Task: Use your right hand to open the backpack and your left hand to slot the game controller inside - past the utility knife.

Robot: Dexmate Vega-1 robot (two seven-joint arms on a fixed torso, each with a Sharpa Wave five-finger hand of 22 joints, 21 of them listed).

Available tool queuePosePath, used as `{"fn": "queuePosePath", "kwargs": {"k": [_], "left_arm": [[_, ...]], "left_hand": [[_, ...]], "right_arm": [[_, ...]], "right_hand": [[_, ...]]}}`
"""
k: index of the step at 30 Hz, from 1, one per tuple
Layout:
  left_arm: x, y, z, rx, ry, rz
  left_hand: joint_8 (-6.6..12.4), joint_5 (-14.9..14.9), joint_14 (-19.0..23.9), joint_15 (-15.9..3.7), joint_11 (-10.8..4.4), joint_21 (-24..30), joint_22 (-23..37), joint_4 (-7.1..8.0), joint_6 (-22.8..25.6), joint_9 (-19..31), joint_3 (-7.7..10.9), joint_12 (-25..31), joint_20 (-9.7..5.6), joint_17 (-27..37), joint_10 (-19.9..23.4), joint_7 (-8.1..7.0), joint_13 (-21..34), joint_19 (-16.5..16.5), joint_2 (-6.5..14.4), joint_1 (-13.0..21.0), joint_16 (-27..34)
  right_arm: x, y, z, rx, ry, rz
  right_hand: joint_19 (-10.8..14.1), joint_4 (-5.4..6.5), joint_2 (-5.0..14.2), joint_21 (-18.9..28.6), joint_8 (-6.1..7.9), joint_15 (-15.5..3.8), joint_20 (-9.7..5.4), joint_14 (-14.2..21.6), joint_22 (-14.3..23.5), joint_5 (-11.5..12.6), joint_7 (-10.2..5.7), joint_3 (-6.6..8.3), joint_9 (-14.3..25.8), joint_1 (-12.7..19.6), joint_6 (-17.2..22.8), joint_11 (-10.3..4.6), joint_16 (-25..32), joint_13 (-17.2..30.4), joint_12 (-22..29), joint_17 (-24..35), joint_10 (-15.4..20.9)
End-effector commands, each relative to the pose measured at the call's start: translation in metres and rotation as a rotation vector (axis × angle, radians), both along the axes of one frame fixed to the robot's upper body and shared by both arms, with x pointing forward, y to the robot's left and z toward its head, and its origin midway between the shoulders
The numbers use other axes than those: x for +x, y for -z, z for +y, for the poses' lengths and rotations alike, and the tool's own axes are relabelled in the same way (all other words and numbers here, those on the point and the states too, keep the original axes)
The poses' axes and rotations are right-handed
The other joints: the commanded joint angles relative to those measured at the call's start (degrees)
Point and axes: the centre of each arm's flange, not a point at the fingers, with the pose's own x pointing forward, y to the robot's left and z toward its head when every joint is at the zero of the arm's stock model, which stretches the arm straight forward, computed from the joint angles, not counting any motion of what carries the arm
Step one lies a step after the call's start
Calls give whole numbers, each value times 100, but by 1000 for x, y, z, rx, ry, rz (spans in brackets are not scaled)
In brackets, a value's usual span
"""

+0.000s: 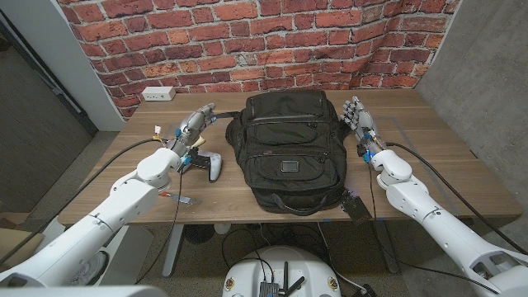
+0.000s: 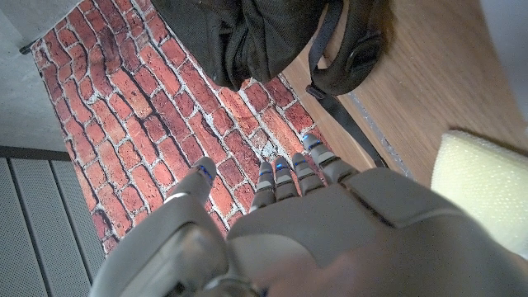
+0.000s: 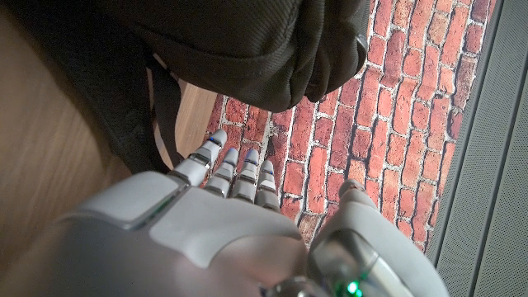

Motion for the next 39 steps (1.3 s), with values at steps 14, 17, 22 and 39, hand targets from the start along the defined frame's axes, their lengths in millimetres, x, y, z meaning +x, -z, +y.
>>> {"fn": "queuePosePath", "kwargs": {"k": [14,17,22,39], "left_arm": [[-41,-32,21,376,-110,-38],[-44,-36,23,420,-114,-30],[-50,-41,25,507,-120,-19],[-63,-60,33,818,-187,12]], "left_hand": [[72,-49,250,-298,-187,-184,22,-409,351,17,58,49,-539,-10,305,-209,14,181,-175,171,0],[67,-56,265,-320,-212,-211,20,-479,372,17,55,48,-573,-10,337,-234,14,201,-214,201,-6],[60,-65,282,-367,-241,-258,18,-589,401,18,52,34,-596,-9,354,-294,13,218,-277,255,-13],[75,-87,359,-490,-406,-434,15,-936,430,29,120,-11,-734,-1,430,-566,16,327,-503,686,-21]], "right_arm": [[1,-4,-10,0,24,-14],[2,-4,-12,2,25,-15],[3,-3,-13,5,31,-12],[7,-2,-9,14,41,-16]], "right_hand": [[-6,-20,73,-15,44,-108,-113,72,14,34,21,78,19,50,93,-17,72,-49,68,-82,68],[7,-23,76,-10,45,-111,-111,87,14,34,22,85,19,53,99,-14,77,-55,70,-93,74],[21,-28,80,-6,50,-112,-108,103,14,32,29,96,19,53,120,-4,82,-69,72,-121,86],[41,-36,84,-4,44,-103,-109,120,14,23,27,119,19,43,127,0,88,-100,69,-189,94]]}}
